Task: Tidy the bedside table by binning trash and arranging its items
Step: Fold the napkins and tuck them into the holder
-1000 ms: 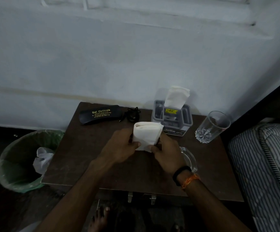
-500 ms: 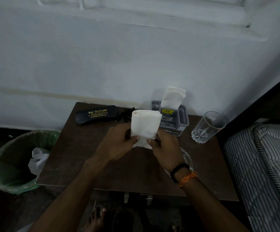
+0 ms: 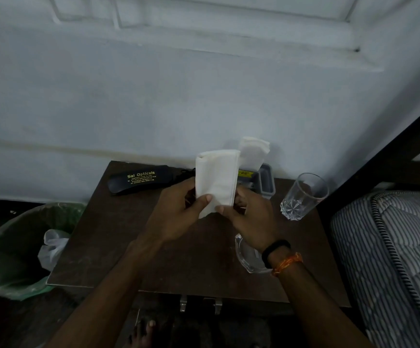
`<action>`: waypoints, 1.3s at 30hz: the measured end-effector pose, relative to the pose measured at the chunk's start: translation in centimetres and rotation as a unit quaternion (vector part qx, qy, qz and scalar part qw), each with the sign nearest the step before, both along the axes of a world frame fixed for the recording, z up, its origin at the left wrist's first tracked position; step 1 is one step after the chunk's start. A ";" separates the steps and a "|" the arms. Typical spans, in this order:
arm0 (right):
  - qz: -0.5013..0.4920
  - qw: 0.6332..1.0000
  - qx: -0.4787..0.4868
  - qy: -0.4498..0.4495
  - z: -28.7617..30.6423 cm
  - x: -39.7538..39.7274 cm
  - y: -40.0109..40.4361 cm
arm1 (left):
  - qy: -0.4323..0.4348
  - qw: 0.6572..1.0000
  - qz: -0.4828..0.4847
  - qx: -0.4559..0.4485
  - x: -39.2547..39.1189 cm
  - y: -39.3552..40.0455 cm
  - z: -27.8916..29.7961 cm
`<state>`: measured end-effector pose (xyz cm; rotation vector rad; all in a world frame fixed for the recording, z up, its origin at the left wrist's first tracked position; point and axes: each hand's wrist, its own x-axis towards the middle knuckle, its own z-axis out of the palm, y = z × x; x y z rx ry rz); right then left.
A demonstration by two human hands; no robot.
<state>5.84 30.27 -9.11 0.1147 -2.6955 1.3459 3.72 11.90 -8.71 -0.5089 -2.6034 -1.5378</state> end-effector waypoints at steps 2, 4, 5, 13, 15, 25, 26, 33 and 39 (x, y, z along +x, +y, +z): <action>0.001 1.000 0.019 -0.006 0.2 -0.1 0.5 | 0.002 1.000 0.005 0.005 -0.3 0.4 0.2; -0.020 0.999 0.031 -0.005 0.4 -0.4 1.0 | 0.002 1.000 -0.001 0.005 -0.7 0.9 0.5; -0.030 0.999 0.036 -0.004 0.5 -0.5 1.2 | 0.004 1.000 -0.005 0.004 -1.0 1.2 0.7; -0.122 0.992 0.009 -0.014 0.7 -2.8 3.9 | 0.014 0.998 -0.063 -0.026 -5.2 4.9 2.9; -0.138 0.990 0.022 -0.009 0.7 -3.4 4.4 | 0.007 0.997 -0.068 -0.032 -6.2 5.6 3.1; -0.175 0.983 0.051 0.021 1.1 -4.9 5.3 | -0.023 0.996 -0.062 -0.060 -9.0 7.6 2.7; -0.177 0.983 0.048 0.028 1.1 -4.9 5.3 | -0.025 0.996 -0.059 -0.059 -9.2 7.8 2.8; -0.190 0.977 0.084 0.053 0.2 -5.7 5.2 | -0.035 0.996 -0.036 -0.077 -10.2 8.9 2.6; -0.194 0.974 0.105 0.056 -0.3 -6.0 5.5 | -0.060 0.987 -0.049 -0.140 -10.6 9.4 2.2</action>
